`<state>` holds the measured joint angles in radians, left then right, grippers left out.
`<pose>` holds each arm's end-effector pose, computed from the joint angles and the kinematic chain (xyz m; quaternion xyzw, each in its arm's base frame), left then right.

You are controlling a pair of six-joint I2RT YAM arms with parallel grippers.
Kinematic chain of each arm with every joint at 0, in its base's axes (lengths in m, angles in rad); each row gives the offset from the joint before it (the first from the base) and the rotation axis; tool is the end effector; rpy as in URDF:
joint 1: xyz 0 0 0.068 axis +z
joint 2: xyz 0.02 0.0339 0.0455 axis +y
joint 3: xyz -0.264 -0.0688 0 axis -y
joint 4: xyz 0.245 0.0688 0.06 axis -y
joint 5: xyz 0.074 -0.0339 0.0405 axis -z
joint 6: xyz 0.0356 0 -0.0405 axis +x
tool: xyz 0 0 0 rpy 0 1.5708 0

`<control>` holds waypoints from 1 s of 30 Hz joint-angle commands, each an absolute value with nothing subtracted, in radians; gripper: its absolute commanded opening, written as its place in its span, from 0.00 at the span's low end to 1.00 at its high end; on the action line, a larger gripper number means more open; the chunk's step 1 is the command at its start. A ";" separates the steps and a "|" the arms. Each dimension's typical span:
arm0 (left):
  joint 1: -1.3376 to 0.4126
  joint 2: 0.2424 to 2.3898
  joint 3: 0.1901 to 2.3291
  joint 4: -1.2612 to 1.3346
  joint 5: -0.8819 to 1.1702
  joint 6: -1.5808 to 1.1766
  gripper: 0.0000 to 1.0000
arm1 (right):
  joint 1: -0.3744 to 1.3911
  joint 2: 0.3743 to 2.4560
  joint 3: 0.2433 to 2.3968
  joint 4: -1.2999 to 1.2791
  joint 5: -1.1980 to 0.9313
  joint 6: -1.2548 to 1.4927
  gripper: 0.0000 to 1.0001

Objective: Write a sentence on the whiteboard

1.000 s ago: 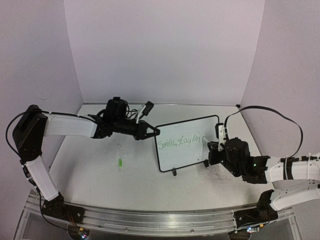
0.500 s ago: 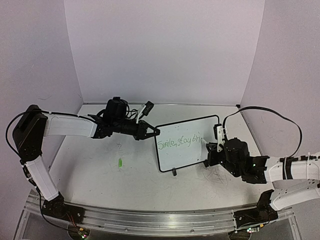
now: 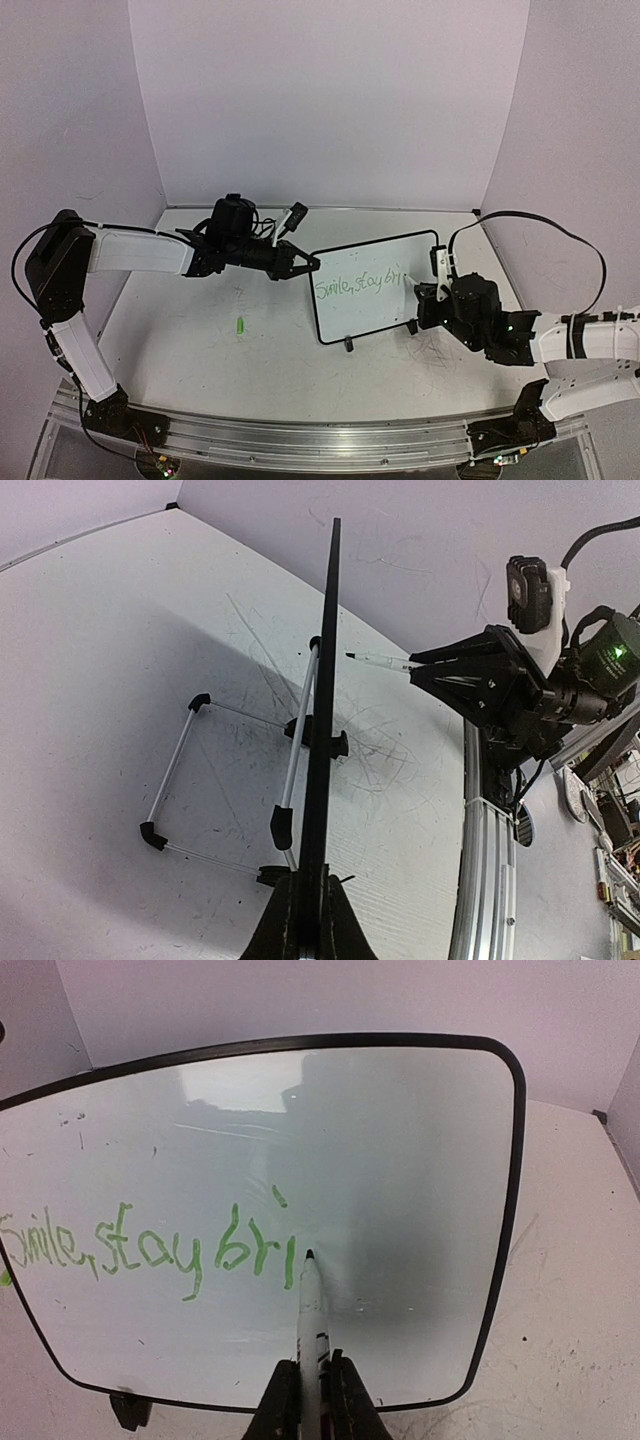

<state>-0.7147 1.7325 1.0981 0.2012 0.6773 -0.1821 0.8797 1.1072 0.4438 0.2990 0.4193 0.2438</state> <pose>0.2782 -0.2710 0.2345 0.3818 0.7196 -0.4725 0.3365 0.1587 0.1691 0.2081 -0.1397 0.8020 0.1505 0.5609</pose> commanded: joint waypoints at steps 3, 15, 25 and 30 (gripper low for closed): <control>-0.724 1.709 1.118 0.147 0.662 -0.149 0.00 | 0.875 1.116 0.450 0.349 0.375 0.209 0.00; -0.724 1.707 1.117 0.148 0.660 -0.148 0.00 | 0.873 1.098 0.438 0.365 0.403 0.215 0.00; -0.724 1.707 1.117 0.147 0.660 -0.147 0.00 | 0.873 1.098 0.434 0.366 0.415 0.219 0.00; -0.724 1.706 1.117 0.147 0.661 -0.147 0.00 | 0.865 1.099 0.432 0.379 0.415 0.216 0.00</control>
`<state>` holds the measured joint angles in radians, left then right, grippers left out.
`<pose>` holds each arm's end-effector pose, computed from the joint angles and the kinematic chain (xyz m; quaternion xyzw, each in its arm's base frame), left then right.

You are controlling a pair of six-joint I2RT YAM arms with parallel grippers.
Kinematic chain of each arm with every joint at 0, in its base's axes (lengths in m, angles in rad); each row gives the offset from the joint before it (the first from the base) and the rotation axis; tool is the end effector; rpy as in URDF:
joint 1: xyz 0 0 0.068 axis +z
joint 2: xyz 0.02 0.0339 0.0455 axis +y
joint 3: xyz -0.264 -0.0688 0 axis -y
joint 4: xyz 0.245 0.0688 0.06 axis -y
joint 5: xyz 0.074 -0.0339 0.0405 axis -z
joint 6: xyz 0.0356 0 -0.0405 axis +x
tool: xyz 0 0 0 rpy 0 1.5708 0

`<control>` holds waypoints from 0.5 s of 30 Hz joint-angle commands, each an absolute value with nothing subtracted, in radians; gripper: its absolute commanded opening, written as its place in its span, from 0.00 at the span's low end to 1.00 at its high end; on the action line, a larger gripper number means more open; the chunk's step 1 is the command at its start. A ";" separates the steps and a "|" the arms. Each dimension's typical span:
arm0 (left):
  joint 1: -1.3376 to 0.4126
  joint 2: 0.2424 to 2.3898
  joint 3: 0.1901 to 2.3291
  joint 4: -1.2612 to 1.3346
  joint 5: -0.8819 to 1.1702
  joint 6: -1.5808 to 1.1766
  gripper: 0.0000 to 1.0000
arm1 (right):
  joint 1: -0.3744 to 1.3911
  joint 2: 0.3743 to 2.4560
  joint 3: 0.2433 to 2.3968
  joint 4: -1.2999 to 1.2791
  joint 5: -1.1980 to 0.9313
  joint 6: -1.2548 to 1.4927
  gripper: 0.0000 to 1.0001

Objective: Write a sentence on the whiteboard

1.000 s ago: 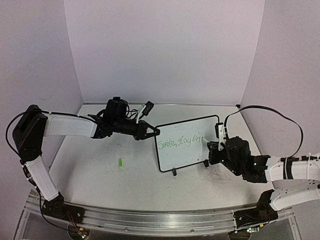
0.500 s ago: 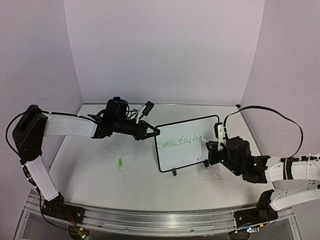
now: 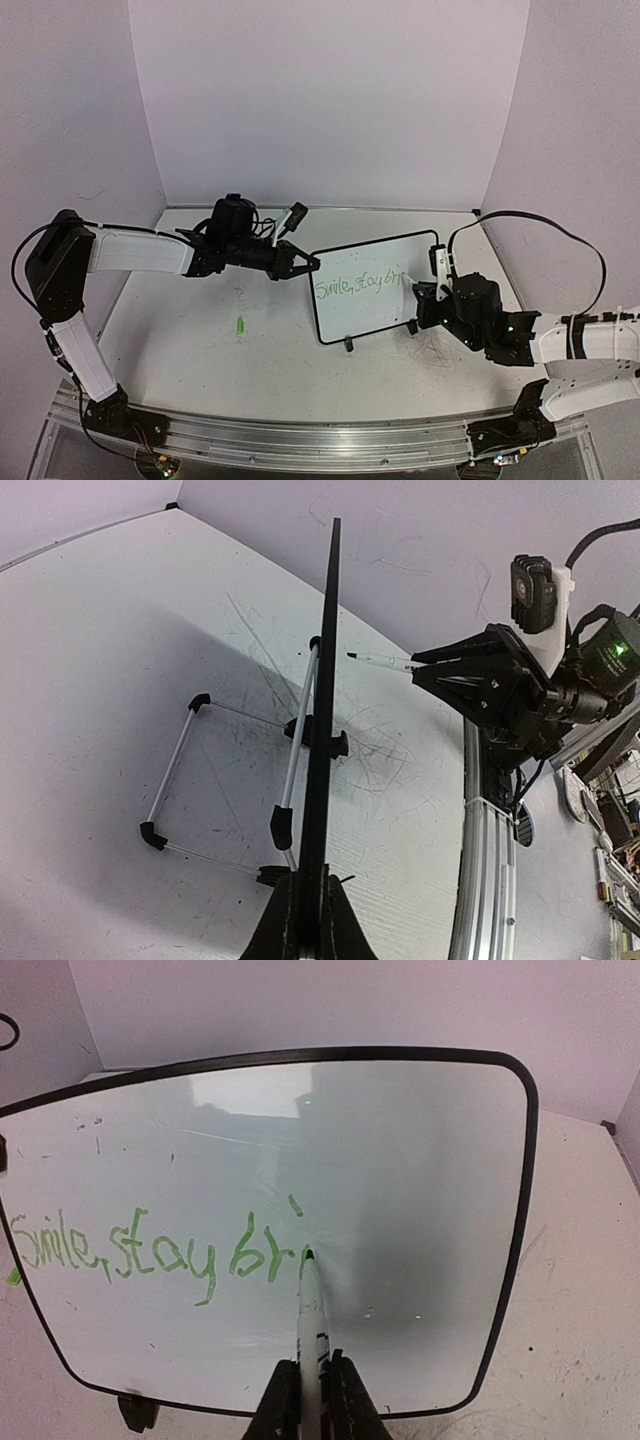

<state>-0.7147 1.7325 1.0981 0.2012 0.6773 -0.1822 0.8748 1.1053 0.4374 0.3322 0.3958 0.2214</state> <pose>0.2782 -0.2710 0.2345 0.3817 0.7196 -0.4725 0.3364 0.1592 0.1692 0.2096 -0.1487 0.7936 0.1590 0.5681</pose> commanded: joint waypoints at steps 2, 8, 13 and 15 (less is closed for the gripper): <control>-0.724 1.706 1.117 0.147 0.660 -0.147 0.00 | 0.863 1.102 0.433 0.384 0.416 0.211 0.00; -0.724 1.704 1.115 0.147 0.658 -0.147 0.00 | 0.855 1.127 0.443 0.383 0.439 0.224 0.00; -0.724 1.704 1.115 0.147 0.658 -0.147 0.00 | 0.842 1.146 0.454 0.374 0.441 0.232 0.00; -0.724 1.705 1.115 0.147 0.659 -0.146 0.00 | 0.842 1.145 0.454 0.371 0.444 0.235 0.00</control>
